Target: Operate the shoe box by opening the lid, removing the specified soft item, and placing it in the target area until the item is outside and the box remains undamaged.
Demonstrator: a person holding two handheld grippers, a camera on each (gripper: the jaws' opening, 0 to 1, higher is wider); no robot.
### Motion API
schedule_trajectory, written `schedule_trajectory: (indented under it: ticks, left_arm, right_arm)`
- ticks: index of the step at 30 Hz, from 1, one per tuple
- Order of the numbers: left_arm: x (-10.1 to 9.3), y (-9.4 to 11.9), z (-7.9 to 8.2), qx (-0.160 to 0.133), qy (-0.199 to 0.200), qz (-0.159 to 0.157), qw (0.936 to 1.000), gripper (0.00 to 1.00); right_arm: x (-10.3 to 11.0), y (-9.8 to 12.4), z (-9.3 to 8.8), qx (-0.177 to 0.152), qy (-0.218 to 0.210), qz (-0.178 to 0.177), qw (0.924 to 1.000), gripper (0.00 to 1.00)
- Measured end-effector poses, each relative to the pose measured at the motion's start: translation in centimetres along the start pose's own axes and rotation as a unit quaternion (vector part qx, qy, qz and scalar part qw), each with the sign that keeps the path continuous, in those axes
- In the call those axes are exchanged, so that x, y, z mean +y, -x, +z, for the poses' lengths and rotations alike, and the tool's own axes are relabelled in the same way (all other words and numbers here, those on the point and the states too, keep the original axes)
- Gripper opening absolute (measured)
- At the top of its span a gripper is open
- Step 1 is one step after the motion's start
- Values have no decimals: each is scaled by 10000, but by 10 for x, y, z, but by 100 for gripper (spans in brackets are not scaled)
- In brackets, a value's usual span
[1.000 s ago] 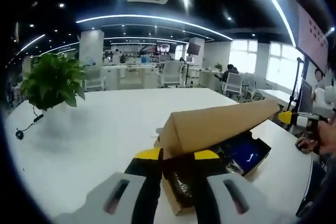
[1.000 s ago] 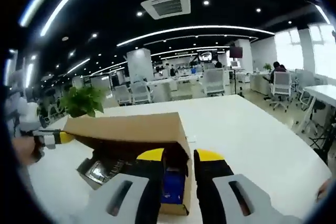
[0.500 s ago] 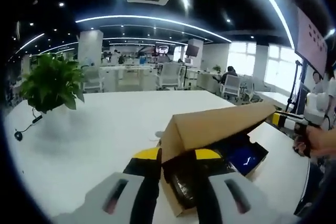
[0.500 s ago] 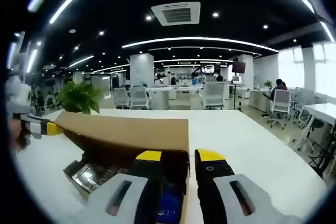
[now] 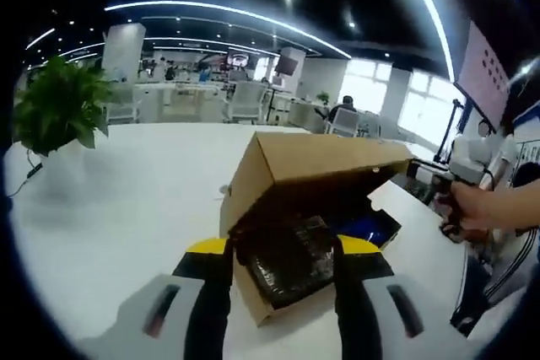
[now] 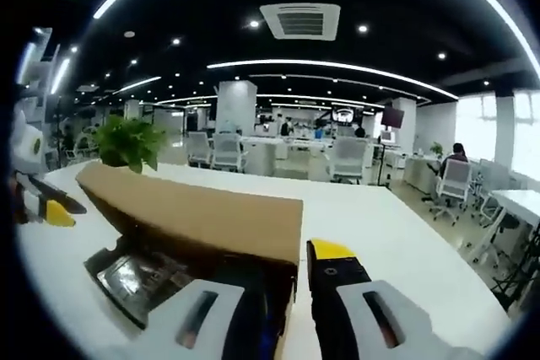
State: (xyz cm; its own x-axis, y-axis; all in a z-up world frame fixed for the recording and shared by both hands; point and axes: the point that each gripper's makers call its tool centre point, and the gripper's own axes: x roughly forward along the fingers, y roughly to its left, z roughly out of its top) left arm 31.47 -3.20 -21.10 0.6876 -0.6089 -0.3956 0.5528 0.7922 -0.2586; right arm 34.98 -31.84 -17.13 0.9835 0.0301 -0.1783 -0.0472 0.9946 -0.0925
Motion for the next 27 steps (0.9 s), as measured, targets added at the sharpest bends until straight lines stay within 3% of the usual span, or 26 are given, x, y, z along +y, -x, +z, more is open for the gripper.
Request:
schedule_trajectory:
  ticks: [2, 3, 4, 5, 6, 8, 12, 14, 18, 23, 25, 27]
  left_arm:
    - [-2, -1, -4, 49, 17, -145, 9999, 53]
    - [-3, 0, -7, 120, 21, -186, 9998, 53]
    - [-4, -1, -9, 180, -31, -209, 9996, 53]
    - [-12, -2, -11, 276, -39, -473, 9985, 53]
    - [-15, -2, -11, 289, -55, -545, 9981, 53]
    - [-20, -5, -16, 405, -281, -725, 9961, 54]
    - [-25, -8, -29, 725, -805, -838, 9906, 56]
    - [-30, -9, -36, 902, -1054, -957, 9857, 55]
    - [-32, -11, -51, 1395, -1492, -1057, 9732, 46]
    - [-39, -18, -55, 1534, -2172, -1270, 9556, 36]
    - [-40, -22, -59, 1623, -2236, -1301, 9522, 35]
    - [-43, -20, -68, 1924, -2043, -1454, 9487, 23]
  right_arm:
    - [2, -4, 2, -36, 7, 48, 10000, 8]
    - [-4, -5, 0, 27, 216, -74, 9997, 5]
    - [-3, -7, 2, -8, 93, -41, 9999, 2]
    - [-8, -7, 3, -11, -168, -120, 9998, 0]
    - [-9, -8, 3, 24, -121, -80, 9999, 0]
    - [-7, -9, 4, 71, 0, -100, 9999, 0]
    - [-7, -11, 6, 217, -297, -168, 9992, 0]
    - [-7, -11, 7, 345, -109, -135, 9993, 0]
    - [-7, -16, 10, 542, -125, -168, 9983, 0]
    - [-9, -17, 9, 612, -207, -315, 9974, 0]
    - [-9, -16, 8, 612, -208, -314, 9974, 0]
    - [-9, -16, 9, 632, -136, -279, 9975, 0]
